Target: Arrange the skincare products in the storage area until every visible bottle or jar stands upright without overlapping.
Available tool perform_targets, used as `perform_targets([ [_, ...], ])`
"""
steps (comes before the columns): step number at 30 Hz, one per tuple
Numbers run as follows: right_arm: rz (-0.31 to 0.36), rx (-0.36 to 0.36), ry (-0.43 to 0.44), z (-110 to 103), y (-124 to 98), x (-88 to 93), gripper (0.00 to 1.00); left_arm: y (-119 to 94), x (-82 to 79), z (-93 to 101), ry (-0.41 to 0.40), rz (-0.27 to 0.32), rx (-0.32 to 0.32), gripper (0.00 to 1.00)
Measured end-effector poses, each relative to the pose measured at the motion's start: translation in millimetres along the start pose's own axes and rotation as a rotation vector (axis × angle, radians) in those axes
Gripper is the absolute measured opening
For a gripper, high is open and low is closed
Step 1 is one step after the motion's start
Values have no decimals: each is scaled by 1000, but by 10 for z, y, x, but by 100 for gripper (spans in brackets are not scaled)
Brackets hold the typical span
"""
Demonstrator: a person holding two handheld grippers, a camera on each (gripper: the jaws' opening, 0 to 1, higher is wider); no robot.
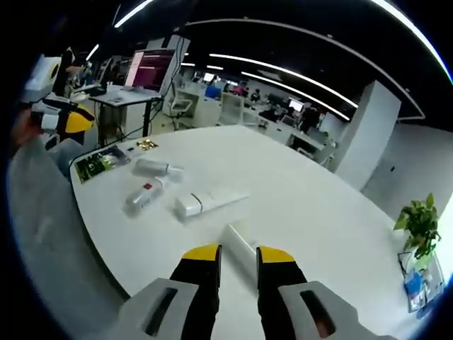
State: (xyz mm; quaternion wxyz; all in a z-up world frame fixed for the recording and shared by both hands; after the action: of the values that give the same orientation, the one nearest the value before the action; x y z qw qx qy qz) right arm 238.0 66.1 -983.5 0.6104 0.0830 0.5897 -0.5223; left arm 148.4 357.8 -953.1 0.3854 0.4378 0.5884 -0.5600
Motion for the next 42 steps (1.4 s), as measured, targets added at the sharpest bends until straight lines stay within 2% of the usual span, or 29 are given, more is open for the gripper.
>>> perform_targets([
  [6, 0, 27, -9, 36, -39, 10, 15, -36, -32, 15, -3, 26, 14, 22],
  [12, 11, 55, -27, 50, -61, -27, 15, -120, -118, -73, -2, 110, -31, 19],
  [18, 41, 84, -30, 71, -113, -69, 17, -169, -134, -85, 30, 142, -49, 20],
  [30, 60, 127, 58, 192, -170, -27, 18, -140, -122, -36, 40, 130, -17, 20],
  [42, 54, 97, 74, 148, -173, -12, 19, -115, -95, -17, 47, 107, -13, 20],
])
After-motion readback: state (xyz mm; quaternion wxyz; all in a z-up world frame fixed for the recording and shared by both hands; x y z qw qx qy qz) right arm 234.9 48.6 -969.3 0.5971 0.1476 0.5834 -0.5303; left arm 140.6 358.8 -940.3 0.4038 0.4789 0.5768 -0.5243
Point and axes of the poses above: the point that each gripper's makers call its tool centre point, and the gripper's own axes: y roughly forward along the fingers, z roughly to its right, x roughly out of its underside, the point moved 4 cm from there along -y, roughly backward along the fingers, and after that the axes turned 4 degrees about -x, right-handed, at the moved point
